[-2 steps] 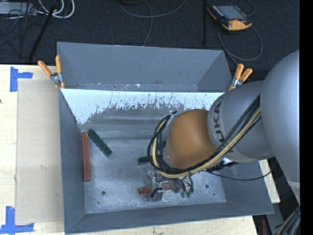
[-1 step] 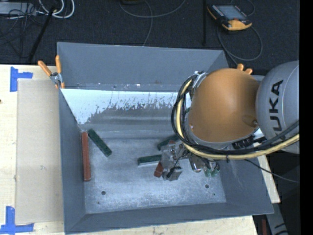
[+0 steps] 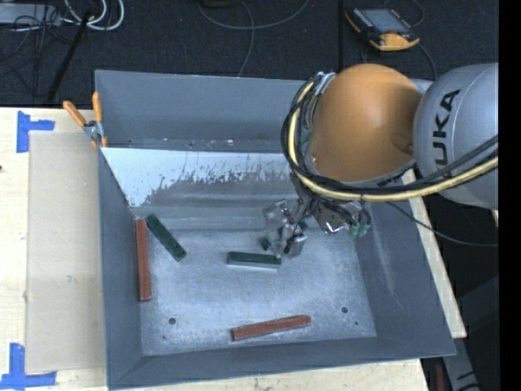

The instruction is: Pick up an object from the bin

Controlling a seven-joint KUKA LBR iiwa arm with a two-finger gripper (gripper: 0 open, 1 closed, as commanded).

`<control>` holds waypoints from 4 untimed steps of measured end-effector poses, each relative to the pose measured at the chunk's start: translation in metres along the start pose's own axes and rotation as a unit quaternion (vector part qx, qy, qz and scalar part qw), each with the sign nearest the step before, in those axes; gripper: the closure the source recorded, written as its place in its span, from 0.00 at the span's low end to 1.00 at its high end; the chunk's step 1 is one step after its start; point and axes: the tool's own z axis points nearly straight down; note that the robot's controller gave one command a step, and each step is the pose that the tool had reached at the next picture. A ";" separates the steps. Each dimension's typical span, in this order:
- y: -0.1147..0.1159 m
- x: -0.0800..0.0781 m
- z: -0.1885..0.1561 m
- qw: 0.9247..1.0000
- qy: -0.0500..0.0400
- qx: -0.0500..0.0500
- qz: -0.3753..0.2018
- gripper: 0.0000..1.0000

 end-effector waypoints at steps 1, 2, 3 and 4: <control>0.000 0.001 0.000 1.000 0.001 -0.001 0.001 0.00; -0.035 -0.013 0.133 0.999 0.005 -0.002 -0.036 0.00; -0.016 -0.063 0.172 0.997 0.001 -0.001 -0.071 0.00; -0.018 -0.063 0.169 0.998 0.001 -0.001 -0.068 1.00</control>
Offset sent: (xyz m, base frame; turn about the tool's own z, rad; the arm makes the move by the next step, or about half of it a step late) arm 0.0000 0.0000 0.0000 0.0000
